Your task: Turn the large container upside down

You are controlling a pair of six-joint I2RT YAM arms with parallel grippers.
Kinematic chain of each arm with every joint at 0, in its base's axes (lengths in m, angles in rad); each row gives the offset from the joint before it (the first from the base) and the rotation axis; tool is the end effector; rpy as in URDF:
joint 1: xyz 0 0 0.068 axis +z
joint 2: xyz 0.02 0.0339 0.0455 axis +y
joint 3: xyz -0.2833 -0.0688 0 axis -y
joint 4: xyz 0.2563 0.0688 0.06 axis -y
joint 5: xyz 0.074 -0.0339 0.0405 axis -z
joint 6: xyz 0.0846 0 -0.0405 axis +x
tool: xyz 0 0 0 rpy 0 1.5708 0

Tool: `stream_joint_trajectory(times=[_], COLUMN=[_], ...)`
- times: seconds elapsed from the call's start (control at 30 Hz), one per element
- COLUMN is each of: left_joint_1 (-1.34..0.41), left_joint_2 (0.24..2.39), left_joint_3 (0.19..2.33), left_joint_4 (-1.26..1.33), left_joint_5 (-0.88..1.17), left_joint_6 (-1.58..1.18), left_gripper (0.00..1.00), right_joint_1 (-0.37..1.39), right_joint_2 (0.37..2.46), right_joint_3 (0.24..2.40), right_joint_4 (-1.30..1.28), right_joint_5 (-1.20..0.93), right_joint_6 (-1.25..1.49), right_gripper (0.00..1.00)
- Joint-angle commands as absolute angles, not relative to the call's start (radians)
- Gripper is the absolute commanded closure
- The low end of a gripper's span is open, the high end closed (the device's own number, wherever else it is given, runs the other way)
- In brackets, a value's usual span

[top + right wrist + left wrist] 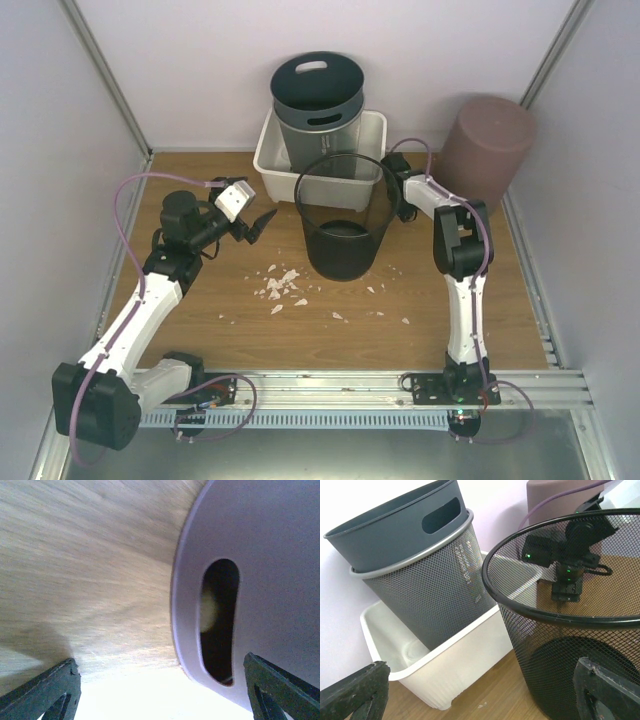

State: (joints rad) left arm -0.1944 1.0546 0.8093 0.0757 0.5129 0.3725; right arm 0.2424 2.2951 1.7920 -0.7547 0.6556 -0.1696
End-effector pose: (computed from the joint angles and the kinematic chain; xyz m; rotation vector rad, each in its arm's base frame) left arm 0.2755 -0.0966 0.3309 0.8303 1.5160 -0.3142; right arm 0.5023 0.0711 0.1205 -0.4064 2.6461 -0.8931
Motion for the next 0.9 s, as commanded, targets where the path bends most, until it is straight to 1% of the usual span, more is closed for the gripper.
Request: stream_joint_trajectory(times=[0.0,0.1,0.2,0.43,0.6,0.73,0.87], left_joint_1=[-0.189,-0.189,-0.189,-0.189,-0.189,-0.190,-0.189], left_joint_2=[1.058,1.069,1.074,1.078,1.073,1.061,1.057], left_joint_3=[0.810,0.814,0.816,0.819,0.820,0.819,0.823], left_joint_4=[0.118,0.124,0.128,0.131,0.127,0.123,0.113], left_joint_5=[0.526,0.527,0.529,0.530,0.530,0.529,0.538], left_joint_6=[0.352,0.345,0.339,0.342,0.341,0.345,0.350], left_gripper=[0.01,0.01,0.01,0.01,0.01,0.01,0.01], right_joint_1=[0.264,0.264,0.265,0.293,0.310,0.293,0.244], right_joint_2=[2.291,2.271,2.264,2.202,2.139,2.089,2.009], right_joint_3=[1.677,1.638,1.638,1.673,1.683,1.605,1.535], right_joint_4=[-0.665,-0.608,-0.608,-0.745,-0.889,-0.970,-0.960], right_joint_5=[0.772,0.798,0.780,0.602,0.448,0.437,0.403], right_joint_6=[-0.210,-0.231,-0.235,-0.199,-0.083,0.072,0.165], right_gripper=[0.11,0.11,0.11,0.12,0.11,0.11,0.11])
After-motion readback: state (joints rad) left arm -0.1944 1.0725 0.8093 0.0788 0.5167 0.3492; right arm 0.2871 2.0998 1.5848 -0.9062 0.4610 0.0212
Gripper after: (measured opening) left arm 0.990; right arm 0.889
